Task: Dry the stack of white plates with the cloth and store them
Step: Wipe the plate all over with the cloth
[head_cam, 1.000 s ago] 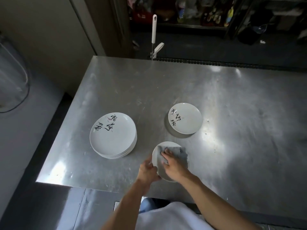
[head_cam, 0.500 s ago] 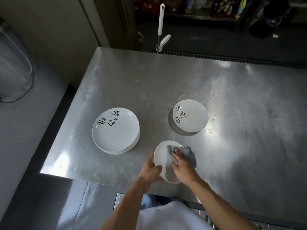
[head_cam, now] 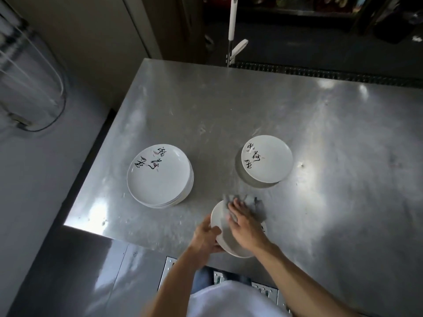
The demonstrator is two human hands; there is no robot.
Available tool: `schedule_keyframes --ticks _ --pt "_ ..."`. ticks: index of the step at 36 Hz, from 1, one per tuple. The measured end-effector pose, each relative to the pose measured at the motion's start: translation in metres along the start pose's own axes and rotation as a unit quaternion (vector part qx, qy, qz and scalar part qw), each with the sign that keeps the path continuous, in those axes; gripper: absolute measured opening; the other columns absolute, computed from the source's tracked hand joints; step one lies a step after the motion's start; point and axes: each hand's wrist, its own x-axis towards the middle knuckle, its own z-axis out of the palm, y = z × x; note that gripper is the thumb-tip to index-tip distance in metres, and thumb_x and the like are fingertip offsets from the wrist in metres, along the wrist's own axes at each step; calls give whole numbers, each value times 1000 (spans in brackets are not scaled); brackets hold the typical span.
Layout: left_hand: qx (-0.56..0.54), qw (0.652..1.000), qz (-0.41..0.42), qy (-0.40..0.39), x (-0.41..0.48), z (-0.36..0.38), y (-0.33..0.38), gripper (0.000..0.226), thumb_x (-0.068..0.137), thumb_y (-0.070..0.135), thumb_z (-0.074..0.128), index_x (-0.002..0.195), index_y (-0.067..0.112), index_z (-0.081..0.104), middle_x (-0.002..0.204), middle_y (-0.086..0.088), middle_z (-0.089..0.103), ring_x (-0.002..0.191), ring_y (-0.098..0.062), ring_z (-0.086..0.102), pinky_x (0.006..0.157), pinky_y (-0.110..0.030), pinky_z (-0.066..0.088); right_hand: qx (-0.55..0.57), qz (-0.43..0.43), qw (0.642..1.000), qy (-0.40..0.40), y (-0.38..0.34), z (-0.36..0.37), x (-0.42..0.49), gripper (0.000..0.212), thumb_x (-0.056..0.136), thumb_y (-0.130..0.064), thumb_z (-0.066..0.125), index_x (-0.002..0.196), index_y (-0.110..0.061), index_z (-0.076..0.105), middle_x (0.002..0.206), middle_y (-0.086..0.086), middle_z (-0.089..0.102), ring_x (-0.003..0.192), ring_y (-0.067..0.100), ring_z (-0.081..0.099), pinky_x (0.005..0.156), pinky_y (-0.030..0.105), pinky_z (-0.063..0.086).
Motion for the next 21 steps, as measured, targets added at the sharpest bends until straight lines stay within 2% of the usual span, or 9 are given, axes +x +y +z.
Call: schedule_keyframes --ticks 4,6,9,11,14,16,18,21 --pt "2 1000 -13 -8 5 -2 4 36 104 7 49 128 29 63 115 -9 76 102 -31 74 74 -46 63 56 -65 994 -72 -12 -1 -6 48 108 -35 40 154 -22 39 164 -9 22 153 5 12 124 23 6" --pt "-8 999 -34 -7 8 -5 6 39 98 3 54 123 29 68 108 -9 77 93 -30 75 67 -42 62 43 -60 995 -66 -9 -4 -4 48 108 -34 42 153 -20 40 164 -8 26 153 6 15 125 26 11" --pt "-15 999 -38 6 13 -8 10 44 90 -3 57 119 27 71 99 -6 79 83 -27 77 63 -40 61 -5 -72 996 -60 -6 -5 2 50 107 -31 42 155 -17 37 165 -3 23 154 11 14 125 26 11" --pt "-35 998 -33 40 16 -7 10 48 89 -7 51 120 26 68 101 -10 77 87 -32 75 63 -42 60 -52 -67 995 -50 -5 -4 4 51 108 -32 40 157 -19 33 166 -4 19 154 12 12 125 26 9" --pt "-96 987 -40 121 19 -4 9 45 89 -9 43 121 20 56 112 -18 63 101 -41 64 59 -44 59 -100 -4 995 2 -7 -5 8 52 108 -34 36 157 -18 31 167 2 17 154 16 14 124 27 5" --pt "-110 984 -53 129 20 -4 11 31 87 -4 51 113 13 53 110 -19 58 97 -41 63 59 -45 59 -56 49 997 7 -15 -7 11 52 109 -35 32 157 -15 30 168 4 15 155 17 11 123 27 3" --pt "-106 987 -68 101 21 -9 12 21 85 10 61 107 10 59 98 -18 63 82 -36 66 60 -44 59 37 81 996 6 -22 -7 10 52 109 -35 34 157 -16 30 168 2 13 155 15 8 124 27 5" --pt "-109 990 -91 19 27 -21 10 46 79 36 63 112 4 69 92 -18 75 76 -33 75 67 -42 61 124 76 989 4 -25 -9 2 49 108 -34 39 155 -20 36 165 -4 21 153 10 15 124 24 11"
